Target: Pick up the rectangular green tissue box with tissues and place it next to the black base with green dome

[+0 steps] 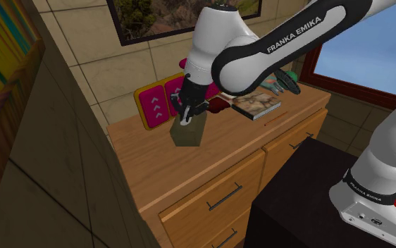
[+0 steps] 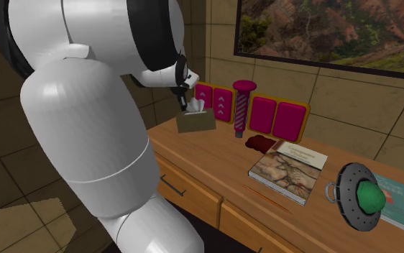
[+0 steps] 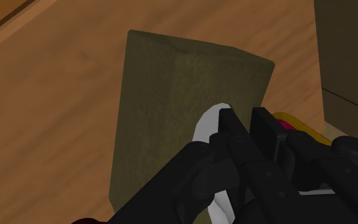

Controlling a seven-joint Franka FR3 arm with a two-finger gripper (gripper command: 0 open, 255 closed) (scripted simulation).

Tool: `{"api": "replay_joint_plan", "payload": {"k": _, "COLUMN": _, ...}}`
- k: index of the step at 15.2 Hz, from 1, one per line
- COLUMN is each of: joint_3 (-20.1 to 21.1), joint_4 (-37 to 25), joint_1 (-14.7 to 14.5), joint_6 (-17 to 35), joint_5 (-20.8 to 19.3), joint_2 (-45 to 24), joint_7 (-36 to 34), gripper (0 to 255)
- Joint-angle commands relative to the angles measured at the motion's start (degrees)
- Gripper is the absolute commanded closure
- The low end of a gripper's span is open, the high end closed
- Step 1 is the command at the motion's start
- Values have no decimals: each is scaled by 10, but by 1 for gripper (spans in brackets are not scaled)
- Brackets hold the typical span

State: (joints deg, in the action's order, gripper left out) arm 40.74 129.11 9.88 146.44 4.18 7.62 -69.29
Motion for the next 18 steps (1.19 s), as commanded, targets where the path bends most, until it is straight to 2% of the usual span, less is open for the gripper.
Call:
{"api": "replay_joint_plan", "payload": {"k": 1, "joint_3": -3, "joint_4": -10, "joint_1": -2, "joint_6": -17, "joint_5": 7, "joint_2": 8, "joint_7": 5, "gripper": 255}}
{"api": "replay_joint_plan", "payload": {"k": 18, "joint_3": -27, "joint_4": -106, "joint_1": -7, "joint_6": -150, "joint_5": 38, "joint_2": 52, "joint_7": 29, "gripper": 255}}
